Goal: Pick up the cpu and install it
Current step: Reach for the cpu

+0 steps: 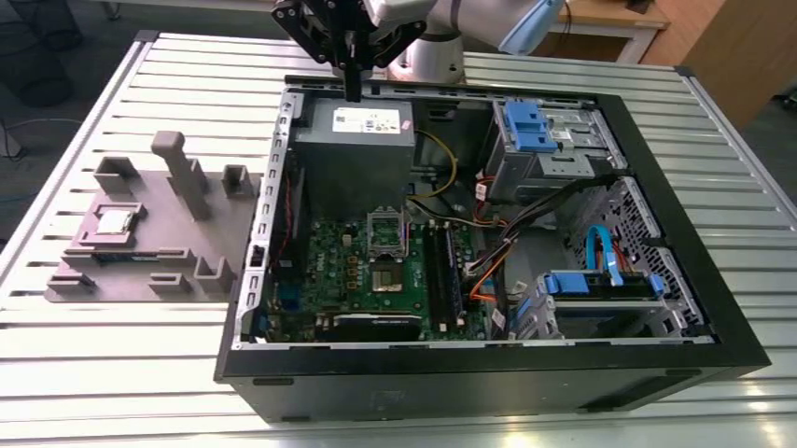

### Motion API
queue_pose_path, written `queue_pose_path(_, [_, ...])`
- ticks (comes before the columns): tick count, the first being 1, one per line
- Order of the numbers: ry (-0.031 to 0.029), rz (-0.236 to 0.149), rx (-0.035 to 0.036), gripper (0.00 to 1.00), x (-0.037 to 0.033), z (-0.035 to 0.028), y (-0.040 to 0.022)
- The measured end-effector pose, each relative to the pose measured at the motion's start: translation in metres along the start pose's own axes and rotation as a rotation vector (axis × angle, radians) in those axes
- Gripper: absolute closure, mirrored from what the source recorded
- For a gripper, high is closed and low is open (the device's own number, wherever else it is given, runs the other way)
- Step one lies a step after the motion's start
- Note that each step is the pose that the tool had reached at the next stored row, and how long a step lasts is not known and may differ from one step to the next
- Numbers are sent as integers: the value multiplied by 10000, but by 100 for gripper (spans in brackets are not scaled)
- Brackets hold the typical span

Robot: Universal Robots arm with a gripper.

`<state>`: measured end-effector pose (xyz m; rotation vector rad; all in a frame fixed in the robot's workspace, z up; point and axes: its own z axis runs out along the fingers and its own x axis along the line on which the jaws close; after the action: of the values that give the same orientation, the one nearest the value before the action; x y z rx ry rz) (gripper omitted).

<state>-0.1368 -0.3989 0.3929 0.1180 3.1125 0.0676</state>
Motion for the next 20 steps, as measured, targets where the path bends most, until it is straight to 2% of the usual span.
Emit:
queue_pose_path(8, [0, 0, 0, 90, 15, 0, -1])
queue_pose_path(15, [0, 0, 1, 90, 64, 1, -5])
queue_pose_path(20, [0, 1, -3, 90, 66, 1, -5])
